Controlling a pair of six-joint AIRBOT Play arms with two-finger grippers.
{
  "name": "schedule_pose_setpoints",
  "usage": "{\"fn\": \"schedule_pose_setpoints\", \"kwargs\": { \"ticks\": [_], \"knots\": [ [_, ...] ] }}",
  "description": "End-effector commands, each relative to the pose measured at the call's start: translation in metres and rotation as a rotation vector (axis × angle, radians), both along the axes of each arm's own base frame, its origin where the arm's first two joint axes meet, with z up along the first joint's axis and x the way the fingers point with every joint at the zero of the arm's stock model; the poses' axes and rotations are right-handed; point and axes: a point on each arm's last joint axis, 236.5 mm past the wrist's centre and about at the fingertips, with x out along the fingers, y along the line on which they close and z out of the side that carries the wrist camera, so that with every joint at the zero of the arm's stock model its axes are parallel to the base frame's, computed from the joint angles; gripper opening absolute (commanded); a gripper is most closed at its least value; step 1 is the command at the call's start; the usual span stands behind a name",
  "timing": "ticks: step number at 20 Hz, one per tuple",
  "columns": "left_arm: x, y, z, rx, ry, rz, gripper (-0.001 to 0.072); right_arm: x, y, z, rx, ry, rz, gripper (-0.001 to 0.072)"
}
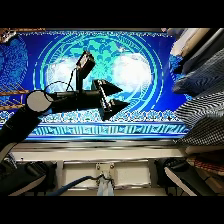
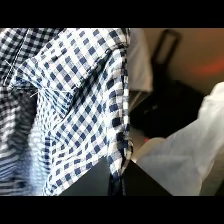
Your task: Fold the clothes and pants, and hang the long-sleeved shirts on hangers.
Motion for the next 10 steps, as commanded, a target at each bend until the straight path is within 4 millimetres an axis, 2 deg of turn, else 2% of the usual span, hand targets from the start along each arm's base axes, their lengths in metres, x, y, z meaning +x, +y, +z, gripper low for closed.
{"fn": "schedule_pose_setpoints", "kwargs": {
  "ticks": [1,3,6,10],
  "knots": [
    [0.000,0.000,0.001,0.000,-0.002,0.000,0.0551,0.011,-0.017,0.004,0.000,-0.106,-0.137,0.0021],
    [0.000,0.000,0.000,0.000,-0.002,0.000,0.0551,0.012,-0.030,0.008,0.024,-0.222,-0.195,0.0021],
    [0.003,0.002,-0.006,0.035,-0.031,0.006,0.0551,0.003,-0.058,0.019,0.040,-0.416,-0.277,0.0021],
    [0.011,0.007,-0.016,0.093,-0.086,0.026,0.0551,-0.002,-0.088,0.022,-0.027,-0.403,-0.354,0.0021]
  ]
}}
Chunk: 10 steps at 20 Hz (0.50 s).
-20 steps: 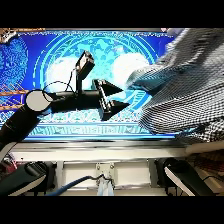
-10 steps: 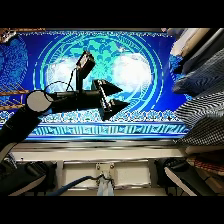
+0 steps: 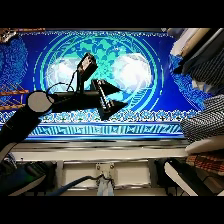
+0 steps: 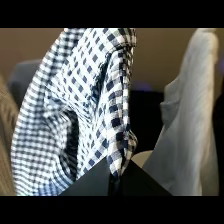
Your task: Fold the clothes and pants, and hang the long-sleeved shirts on hangers.
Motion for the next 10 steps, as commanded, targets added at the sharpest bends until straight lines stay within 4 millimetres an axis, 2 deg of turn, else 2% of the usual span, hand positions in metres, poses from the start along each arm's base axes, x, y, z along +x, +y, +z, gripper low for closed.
{"fn": "schedule_pose_setpoints", "kwargs": {
  "ticks": [1,2,6,10],
  "knots": [
    [0.008,0.004,-0.004,0.030,-0.039,0.024,0.0551,0.003,-0.025,0.014,-0.074,-0.048,-0.033,0.0021],
    [0.009,0.004,-0.003,0.027,-0.042,0.032,0.0551,0.007,-0.030,0.019,-0.104,-0.041,-0.026,0.0021],
    [0.014,0.005,-0.001,0.022,-0.050,0.051,0.0551,0.002,-0.064,0.014,-0.075,-0.050,-0.099,0.0021],
    [0.020,0.006,0.001,0.015,-0.059,0.074,0.0551,0.000,-0.087,0.026,-0.101,-0.079,-0.122,0.0021]
  ]
}}
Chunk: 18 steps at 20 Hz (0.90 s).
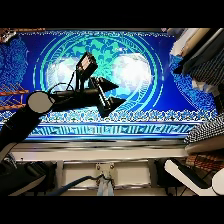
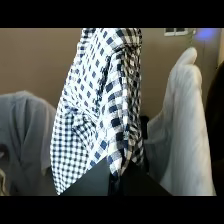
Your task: Fold the clothes and pants, and hang the long-sleeved shirts on hangers.
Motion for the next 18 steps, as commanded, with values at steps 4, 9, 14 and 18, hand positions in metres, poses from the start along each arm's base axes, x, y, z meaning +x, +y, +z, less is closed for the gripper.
{"fn": "schedule_pose_setpoints", "kwargs": {
  "ticks": [4,9,14,18],
  "knots": [
    [0.006,0.001,0.003,-0.007,-0.012,0.025,0.0551,-0.009,-0.040,0.010,-0.016,-0.063,-0.018,0.0021],
    [0.008,0.002,0.003,-0.010,-0.014,0.032,0.0551,-0.027,-0.071,-0.002,0.021,-0.099,-0.037,0.0021],
    [0.009,0.002,0.005,-0.018,-0.012,0.038,0.0551,-0.018,-0.087,-0.011,0.031,-0.028,0.011,0.0022],
    [0.013,0.003,0.007,-0.024,-0.020,0.055,0.0551,-0.022,-0.090,-0.033,0.117,0.007,-0.014,0.0036]
  ]
}}
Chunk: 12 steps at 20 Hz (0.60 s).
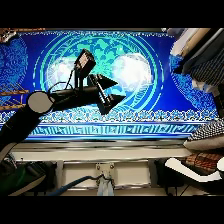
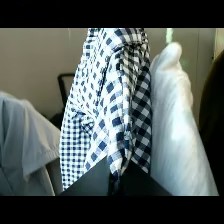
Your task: Fold the clothes and pants, and hang the long-sleeved shirts on hangers.
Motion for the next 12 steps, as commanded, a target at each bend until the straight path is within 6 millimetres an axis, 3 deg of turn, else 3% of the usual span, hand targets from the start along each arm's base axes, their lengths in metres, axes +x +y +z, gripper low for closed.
{"fn": "schedule_pose_setpoints", "kwargs": {
  "ticks": [1,3,6,7,9,10,12],
  "knots": [
    [0.004,0.001,0.002,-0.007,-0.007,0.016,0.0551,-0.005,-0.004,-0.021,0.084,0.020,-0.018,0.0120],
    [0.004,0.001,0.002,-0.007,-0.007,0.015,0.0551,-0.010,-0.001,-0.020,0.090,0.017,-0.028,0.0246],
    [0.006,0.001,0.003,-0.011,-0.011,0.026,0.0551,-0.018,0.010,-0.005,0.056,-0.005,-0.021,0.0253],
    [0.009,0.002,0.005,-0.015,-0.015,0.038,0.0551,-0.019,0.017,0.007,0.022,-0.019,-0.007,0.0253],
    [0.012,0.003,0.006,-0.020,-0.021,0.051,0.0551,-0.014,0.038,0.055,-0.142,-0.057,0.075,0.0273],
    [0.012,0.003,0.006,-0.020,-0.021,0.051,0.0551,-0.007,0.054,0.082,-0.243,-0.079,0.137,0.0296],
    [0.012,0.003,0.006,-0.020,-0.020,0.051,0.0551,0.013,0.081,0.109,-0.328,-0.182,0.289,0.0299]
  ]
}}
